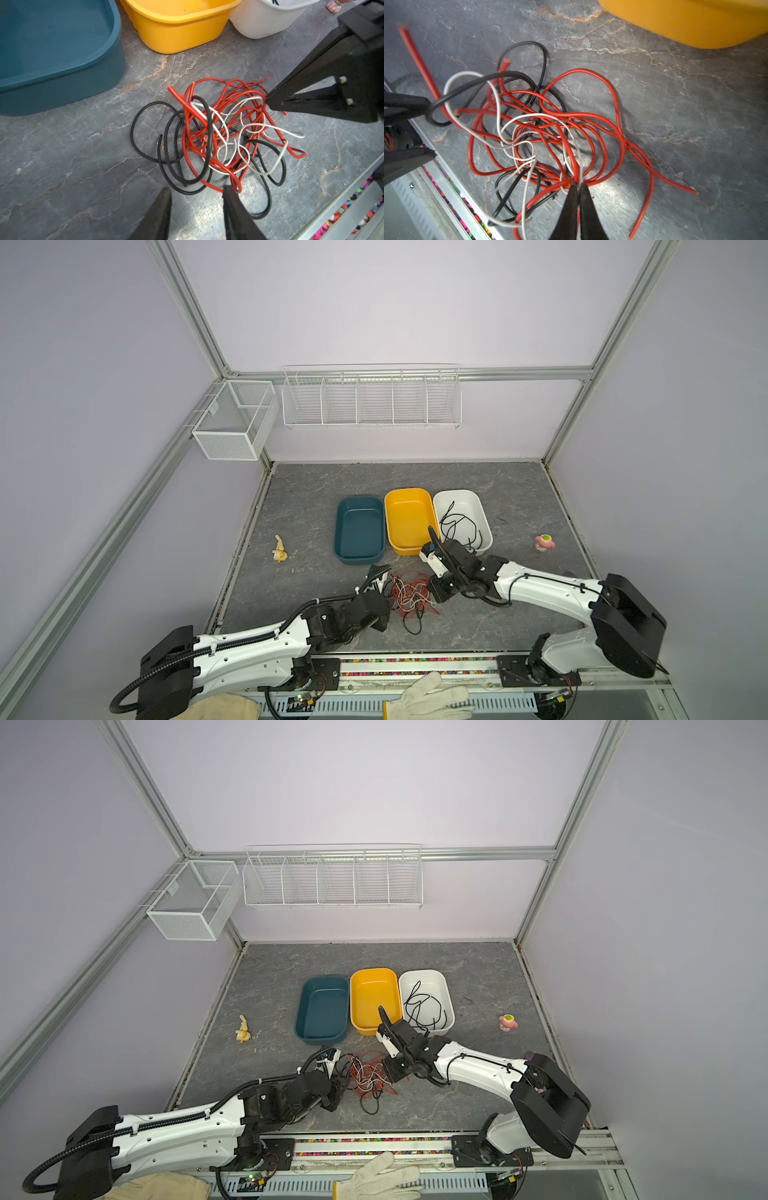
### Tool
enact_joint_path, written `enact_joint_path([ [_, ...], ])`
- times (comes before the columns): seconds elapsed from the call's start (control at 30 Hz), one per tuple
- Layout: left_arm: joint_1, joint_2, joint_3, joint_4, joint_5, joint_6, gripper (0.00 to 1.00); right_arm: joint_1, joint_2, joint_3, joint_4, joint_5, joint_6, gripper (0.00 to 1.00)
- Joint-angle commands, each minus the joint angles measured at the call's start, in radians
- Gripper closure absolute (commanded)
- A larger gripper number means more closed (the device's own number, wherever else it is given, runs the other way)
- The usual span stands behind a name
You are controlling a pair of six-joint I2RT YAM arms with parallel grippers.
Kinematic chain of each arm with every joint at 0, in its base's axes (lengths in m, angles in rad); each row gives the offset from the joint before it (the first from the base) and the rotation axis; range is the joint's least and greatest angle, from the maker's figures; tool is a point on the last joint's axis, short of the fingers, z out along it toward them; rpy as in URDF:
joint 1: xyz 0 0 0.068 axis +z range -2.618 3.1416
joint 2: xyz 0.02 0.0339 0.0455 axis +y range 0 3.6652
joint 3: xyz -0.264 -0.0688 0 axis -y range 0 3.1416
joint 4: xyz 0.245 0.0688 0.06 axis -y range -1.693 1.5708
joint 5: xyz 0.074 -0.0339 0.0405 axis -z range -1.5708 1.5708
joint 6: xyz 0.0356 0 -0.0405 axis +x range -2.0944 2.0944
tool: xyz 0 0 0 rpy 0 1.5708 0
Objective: Untangle the cables
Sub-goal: 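Pull a white cable from the pile with the right gripper while the left holds, then lift the white cable with the right gripper toward the teal tub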
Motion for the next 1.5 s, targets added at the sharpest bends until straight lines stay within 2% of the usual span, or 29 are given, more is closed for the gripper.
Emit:
enact_joint_path([
  [0.0, 0.003, 0.003, -0.005, -0.008, 0.001, -0.022, 0.58, 0.003, -0.019, -0.033, 0.020, -0.005, -0.024, 0.93],
  [0.5, 0.004, 0.004, 0.004, -0.018, -0.033, -0.030, 0.60, 0.000, -0.271, -0.202, 0.172, 0.006, -0.030, 0.93],
  [0.77, 0.014, 0.004, 0.019, -0.030, -0.047, -0.017, 0.74, -0.005, -0.443, -0.271, 0.188, 0.075, -0.005, 0.93],
  [0.87, 0.017, -0.002, 0.011, -0.016, -0.044, -0.022, 0.76, -0.013, -0.519, -0.297, 0.190, 0.100, 0.008, 0.93],
  [1.13, 0.016, 0.013, 0.007, 0.012, -0.015, -0.037, 0.68, -0.040, -0.677, -0.352, 0.194, 0.121, 0.042, 0.94],
  [1.47, 0.016, 0.037, -0.008, 0.073, 0.019, -0.039, 0.60, -0.066, -0.732, -0.370, 0.201, 0.093, 0.059, 0.93],
])
